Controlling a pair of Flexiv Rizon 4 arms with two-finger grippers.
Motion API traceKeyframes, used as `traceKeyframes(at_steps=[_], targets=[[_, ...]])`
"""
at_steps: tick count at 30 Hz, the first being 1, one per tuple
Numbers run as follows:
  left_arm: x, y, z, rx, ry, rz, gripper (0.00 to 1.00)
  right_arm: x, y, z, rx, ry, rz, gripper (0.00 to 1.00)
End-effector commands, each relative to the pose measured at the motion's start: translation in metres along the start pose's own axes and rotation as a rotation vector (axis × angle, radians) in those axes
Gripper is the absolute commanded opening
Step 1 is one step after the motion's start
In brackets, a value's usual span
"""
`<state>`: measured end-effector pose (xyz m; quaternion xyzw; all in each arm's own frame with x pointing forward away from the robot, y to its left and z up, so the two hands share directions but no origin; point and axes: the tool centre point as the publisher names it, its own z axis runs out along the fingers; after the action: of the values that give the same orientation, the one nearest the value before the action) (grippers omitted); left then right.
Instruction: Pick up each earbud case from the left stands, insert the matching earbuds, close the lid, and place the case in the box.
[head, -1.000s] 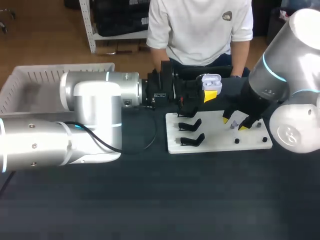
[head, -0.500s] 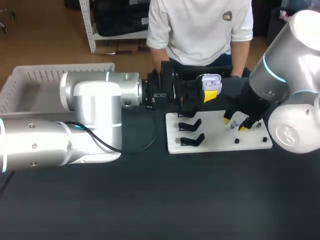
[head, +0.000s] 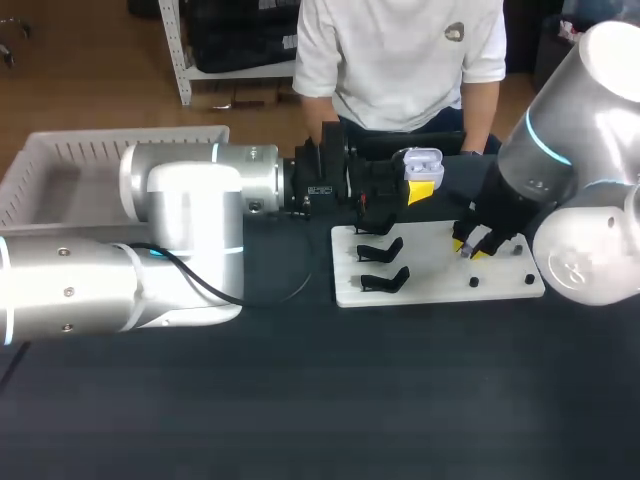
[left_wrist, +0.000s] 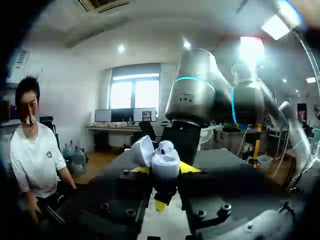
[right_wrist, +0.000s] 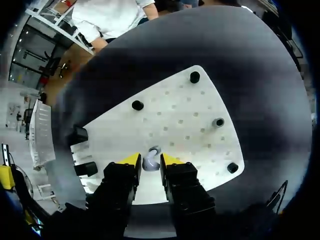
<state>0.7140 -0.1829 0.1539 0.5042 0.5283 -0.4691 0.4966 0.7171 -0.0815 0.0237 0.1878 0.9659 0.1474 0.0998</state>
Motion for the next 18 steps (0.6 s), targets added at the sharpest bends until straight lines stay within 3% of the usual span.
traceKeyframes(at_steps=[1,18], targets=[[0.0009,0.0003,0.0005,-0.002,-0.004,0.002,0.0,-0.0008,0.0015,0.0008,0.002,0.001,0.004,0.31],[0.0009,0.0003,0.0005,-0.002,-0.004,0.002,0.0,-0.0002,-0.0015,0.0012,0.01,0.003,0.008,0.24]])
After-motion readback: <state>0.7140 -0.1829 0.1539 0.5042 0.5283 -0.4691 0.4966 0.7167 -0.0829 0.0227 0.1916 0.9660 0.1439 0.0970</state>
